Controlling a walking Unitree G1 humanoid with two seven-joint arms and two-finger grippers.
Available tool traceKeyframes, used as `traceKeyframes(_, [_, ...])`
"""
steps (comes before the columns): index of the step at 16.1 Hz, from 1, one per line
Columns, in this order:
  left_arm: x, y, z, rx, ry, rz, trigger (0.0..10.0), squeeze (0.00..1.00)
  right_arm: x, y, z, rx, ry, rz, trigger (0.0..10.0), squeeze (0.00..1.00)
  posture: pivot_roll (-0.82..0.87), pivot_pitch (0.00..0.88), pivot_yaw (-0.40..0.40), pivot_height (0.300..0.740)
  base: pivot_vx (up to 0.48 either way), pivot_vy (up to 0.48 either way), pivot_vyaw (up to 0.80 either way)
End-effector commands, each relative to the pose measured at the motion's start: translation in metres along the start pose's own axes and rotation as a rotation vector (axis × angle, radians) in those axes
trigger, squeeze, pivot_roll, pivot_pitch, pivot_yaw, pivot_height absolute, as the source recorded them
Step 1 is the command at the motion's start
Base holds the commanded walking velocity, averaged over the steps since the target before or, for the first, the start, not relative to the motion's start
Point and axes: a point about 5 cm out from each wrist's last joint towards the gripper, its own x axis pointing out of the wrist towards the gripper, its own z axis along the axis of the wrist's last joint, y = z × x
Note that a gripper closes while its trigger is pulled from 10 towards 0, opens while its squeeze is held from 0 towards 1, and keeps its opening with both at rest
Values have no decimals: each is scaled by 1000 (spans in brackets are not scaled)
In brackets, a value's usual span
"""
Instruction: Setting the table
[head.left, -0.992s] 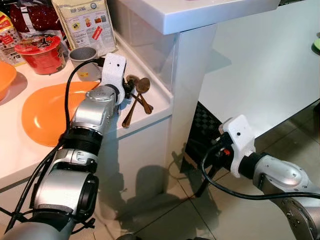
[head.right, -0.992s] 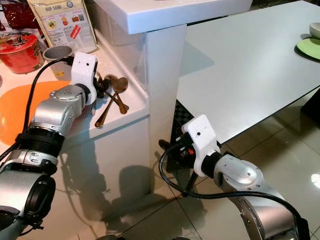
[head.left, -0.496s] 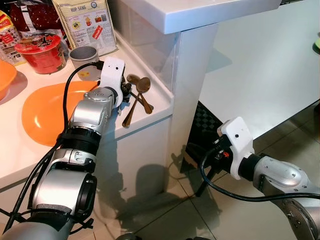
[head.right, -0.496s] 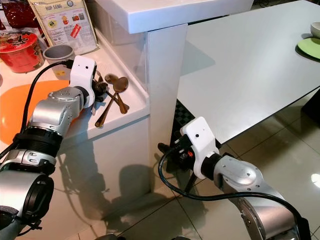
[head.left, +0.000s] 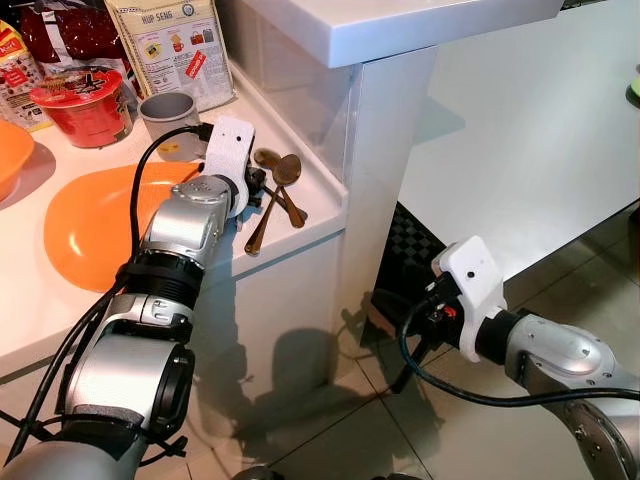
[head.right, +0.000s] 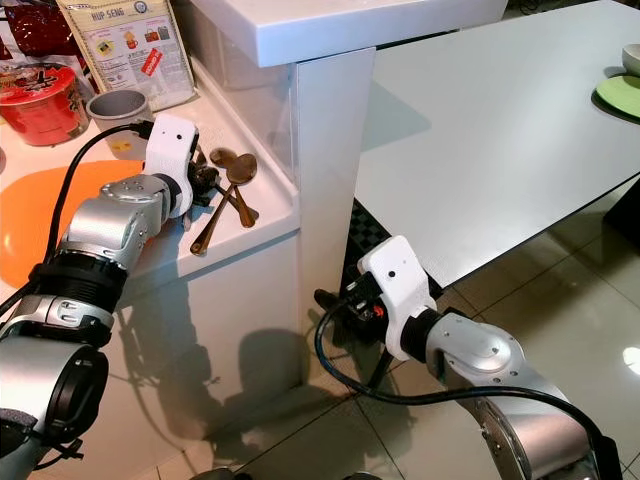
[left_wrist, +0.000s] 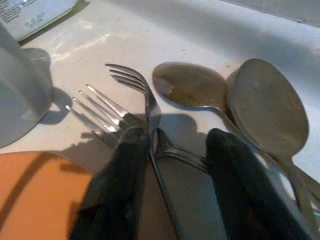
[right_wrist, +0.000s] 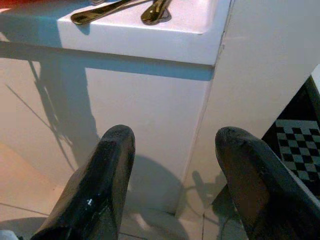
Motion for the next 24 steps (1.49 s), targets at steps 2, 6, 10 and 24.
traceKeyframes(2, [2, -2, -7, 18, 52, -13, 0, 0, -2, 3, 3, -13, -1, 11, 10000, 0, -111, 72, 27, 740, 0, 0, 0])
traceKeyframes(6, [3, -1, -8, 42, 58, -11, 0, 0, -2, 2, 2, -21, 5, 7, 10000, 0, -112, 65, 30, 740, 0, 0, 0])
traceKeyframes(10, [4, -1, -7, 83, 57, -10, 0, 0, -2, 1, 1, -29, 13, 0, 10000, 0, -113, 59, 33, 740, 0, 0, 0])
traceKeyframes(24, [-6, 7, 55, 58, -115, -37, 0, 0, 4, -11, 9, -65, -18, -42, 10000, 0, -67, 47, 45, 740, 0, 0, 0])
